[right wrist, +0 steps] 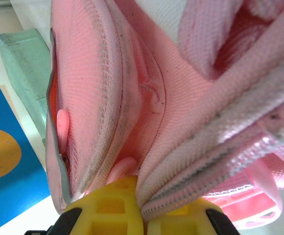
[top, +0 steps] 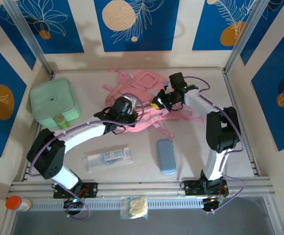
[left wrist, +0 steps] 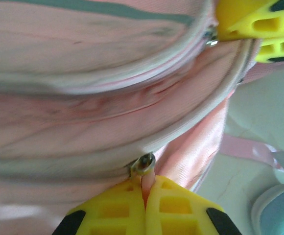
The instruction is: Pack the student bag
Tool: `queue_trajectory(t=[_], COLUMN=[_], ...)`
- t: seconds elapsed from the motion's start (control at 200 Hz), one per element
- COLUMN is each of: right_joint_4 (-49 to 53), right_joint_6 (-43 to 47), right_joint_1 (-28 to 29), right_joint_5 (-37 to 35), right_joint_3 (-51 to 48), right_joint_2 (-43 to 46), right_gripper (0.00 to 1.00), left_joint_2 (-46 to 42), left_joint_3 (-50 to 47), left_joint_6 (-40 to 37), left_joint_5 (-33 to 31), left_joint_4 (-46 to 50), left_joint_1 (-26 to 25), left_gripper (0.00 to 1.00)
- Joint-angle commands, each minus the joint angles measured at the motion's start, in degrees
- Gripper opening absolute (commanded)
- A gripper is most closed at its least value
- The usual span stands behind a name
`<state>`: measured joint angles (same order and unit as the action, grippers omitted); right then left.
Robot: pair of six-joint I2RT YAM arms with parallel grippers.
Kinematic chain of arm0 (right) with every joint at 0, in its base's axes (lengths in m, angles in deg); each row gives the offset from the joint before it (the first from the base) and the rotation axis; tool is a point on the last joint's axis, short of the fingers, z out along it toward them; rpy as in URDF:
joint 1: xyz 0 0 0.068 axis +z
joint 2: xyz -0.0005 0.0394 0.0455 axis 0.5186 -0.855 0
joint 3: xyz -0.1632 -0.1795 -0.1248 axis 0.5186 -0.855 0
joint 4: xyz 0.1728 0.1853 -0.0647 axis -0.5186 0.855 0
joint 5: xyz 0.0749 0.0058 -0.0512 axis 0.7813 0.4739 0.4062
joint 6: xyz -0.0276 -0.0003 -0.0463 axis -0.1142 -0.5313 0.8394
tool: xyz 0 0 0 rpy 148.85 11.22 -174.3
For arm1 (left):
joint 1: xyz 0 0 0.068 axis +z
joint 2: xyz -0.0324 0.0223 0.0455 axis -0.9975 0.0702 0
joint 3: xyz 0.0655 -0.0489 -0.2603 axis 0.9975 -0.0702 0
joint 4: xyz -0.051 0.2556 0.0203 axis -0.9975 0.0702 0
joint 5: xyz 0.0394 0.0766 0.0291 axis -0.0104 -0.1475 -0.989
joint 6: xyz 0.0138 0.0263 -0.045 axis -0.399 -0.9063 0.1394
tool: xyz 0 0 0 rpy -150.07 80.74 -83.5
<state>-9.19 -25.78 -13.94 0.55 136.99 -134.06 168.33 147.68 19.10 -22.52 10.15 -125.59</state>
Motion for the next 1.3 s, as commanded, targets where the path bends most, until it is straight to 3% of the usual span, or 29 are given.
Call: queue_trajectory(t=[0.0,0.12,0.2,0.31,0.4,0.475,0.665,0.76,0.94,1.07,1.15,1.296], right_joint_4=[1.3,1.9,1.8,0.3,0.0,-2.4,-9.8,-10.7,-11.6,-11.0,-9.3,-11.1], right_joint_6=[5.1,4.2,3.4,0.0,-3.6,-8.9,-18.6,-21.1,-22.9,-16.9,-11.9,-2.5], right_joint_1=[-4.3,-2.5,-0.6,1.4,2.5,4.5,10.6,11.2,13.4,14.3,15.1,13.8], right_joint_5=[-2.7,-3.3,-4.7,-7.6,-9.6,-9.8,-16.2,-15.5,-22.1,-21.2,-22.3,-20.2], right_joint_3=[2.9,5.1,4.3,-1.4,-6.1,-11.1,-17.0,-13.7,-10.8,-4.8,-1.8,-2.3], right_joint_2=[-1.1,-3.1,-1.8,3.9,8.4,11.5,14.5,10.7,5.6,0.2,-1.5,0.3], right_gripper=[0.00,0.00,0.22,0.44,0.56,0.58,0.57,0.51,0.38,0.20,0.09,0.00], left_joint_2=[-4.8,-3.5,-1.8,0.3,1.1,1.6,1.7,1.8,2.3,2.4,2.0,-1.1], left_joint_3=[-3.5,-1.4,0.4,2.2,2.2,2.6,2.1,1.6,1.7,2.2,3.1,1.6], left_joint_6=[-0.4,1.0,1.7,4.3,4.5,4.4,4.3,4.2,3.6,2.6,3.5,5.3], left_joint_5=[-5.1,-0.5,1.4,1.2,2.9,4.2,4.6,5.3,5.4,6.2,3.2,5.1], left_joint_4=[6.4,6.3,4.8,4.1,1.7,0.8,0.1,-0.5,-0.7,-0.1,3.8,4.2], left_joint_1=[4.4,3.8,2.1,1.6,1.5,1.5,1.6,1.6,1.6,1.5,1.5,0.4], left_gripper=[0.00,0.00,0.00,0.00,0.00,0.00,0.00,0.00,0.00,0.00,0.00,0.00])
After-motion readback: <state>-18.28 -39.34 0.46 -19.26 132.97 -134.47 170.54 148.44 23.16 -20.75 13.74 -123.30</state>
